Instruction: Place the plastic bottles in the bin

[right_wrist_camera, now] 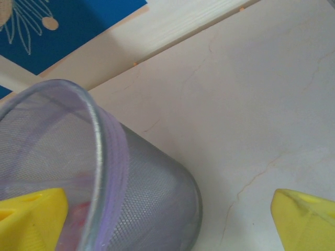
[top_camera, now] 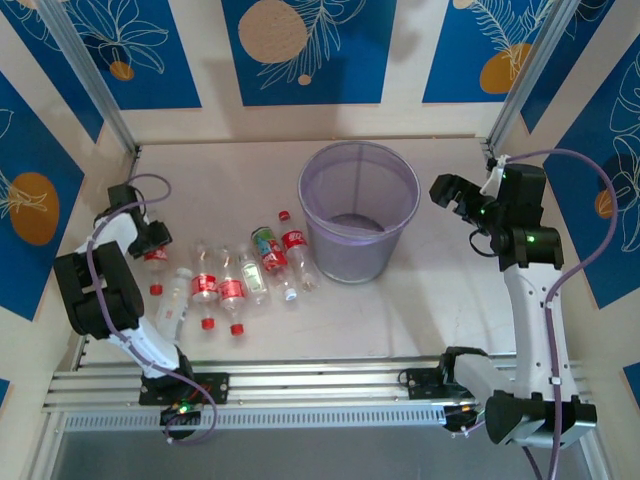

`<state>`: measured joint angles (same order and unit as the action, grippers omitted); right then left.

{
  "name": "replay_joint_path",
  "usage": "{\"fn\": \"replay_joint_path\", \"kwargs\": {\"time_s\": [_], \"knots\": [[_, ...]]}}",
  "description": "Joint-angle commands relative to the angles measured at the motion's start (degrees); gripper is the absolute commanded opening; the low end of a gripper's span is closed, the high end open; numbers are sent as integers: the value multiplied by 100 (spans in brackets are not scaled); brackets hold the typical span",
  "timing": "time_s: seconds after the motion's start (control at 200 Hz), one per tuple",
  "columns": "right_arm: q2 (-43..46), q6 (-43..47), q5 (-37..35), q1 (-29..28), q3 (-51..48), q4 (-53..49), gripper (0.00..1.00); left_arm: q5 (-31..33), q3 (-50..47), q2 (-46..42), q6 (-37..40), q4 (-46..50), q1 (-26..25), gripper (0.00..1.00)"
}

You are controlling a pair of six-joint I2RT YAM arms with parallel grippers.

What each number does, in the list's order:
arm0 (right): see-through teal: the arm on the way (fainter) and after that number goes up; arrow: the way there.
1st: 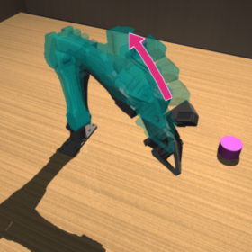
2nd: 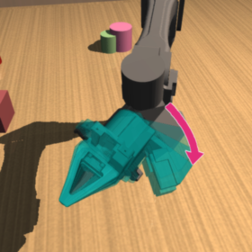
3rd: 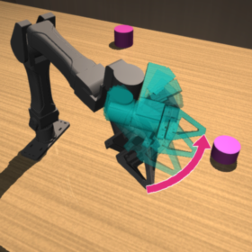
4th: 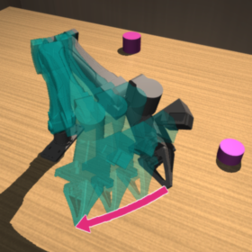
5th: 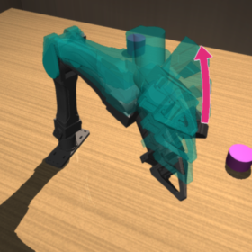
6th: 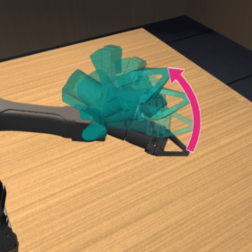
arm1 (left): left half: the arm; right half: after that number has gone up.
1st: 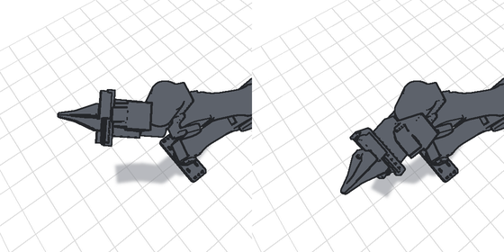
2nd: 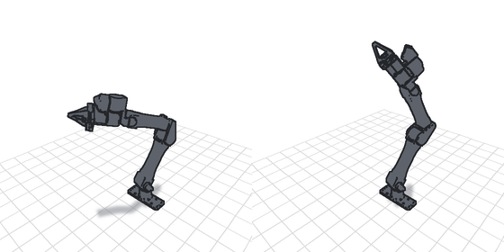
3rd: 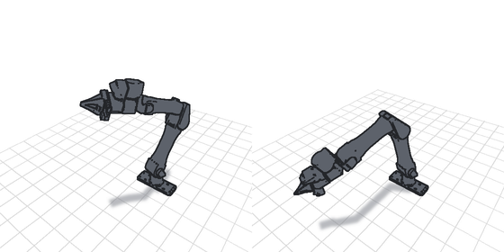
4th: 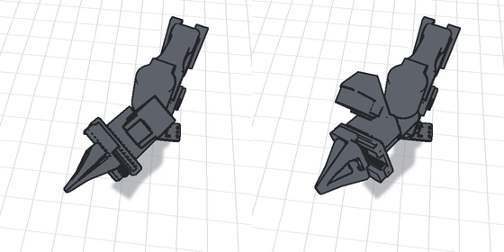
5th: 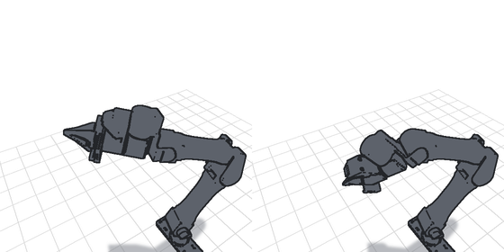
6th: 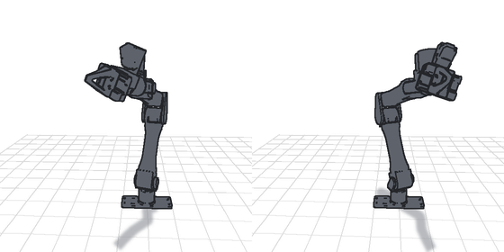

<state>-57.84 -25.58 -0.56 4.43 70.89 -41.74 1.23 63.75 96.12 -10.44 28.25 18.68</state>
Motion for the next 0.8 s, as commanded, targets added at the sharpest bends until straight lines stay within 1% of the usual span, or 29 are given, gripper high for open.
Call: {"fn": "replay_joint_path", "kwargs": {"time_s": [0.0, 0.065, 0.13, 0.23, 0.32, 0.42, 0.54, 0.65, 0.795], "knots": [[71, 71, 69, -187, 389, -132, 99, -229, 597, -506, -52, 304, -180, 50], [65, 61, 56, -319, 568, -132, 98, -329, 807, -751, -97, 399, -389, 48], [22, 53, 93, -469, 770, -125, 97, -689, 985, -972, -226, 436, -711, 47], [-130, 89, 219, -875, 1135, -30, 95, -1138, 1224, -1376, -380, 445, -1453, 47], [-376, 122, 311, -1408, 1532, 97, 93, -1646, 1249, -1730, -650, 275, -1995, 45], [-727, 81, 566, -2107, 1972, 314, 92, -1879, 1168, -2071, -881, 67, -2617, 41], [-1295, 86, 790, -3005, 2447, 590, 92, -2062, 1153, -2326, -871, -17, -3308, 41], [-1968, 25, 1071, -3578, 2869, 757, 92, -2154, 1090, -2482, -887, -210, -3760, 40], [-2785, -157, 1556, -3997, 3366, 1072, 93, -2393, 1020, -2493, -817, -521, -4086, 40]]}}
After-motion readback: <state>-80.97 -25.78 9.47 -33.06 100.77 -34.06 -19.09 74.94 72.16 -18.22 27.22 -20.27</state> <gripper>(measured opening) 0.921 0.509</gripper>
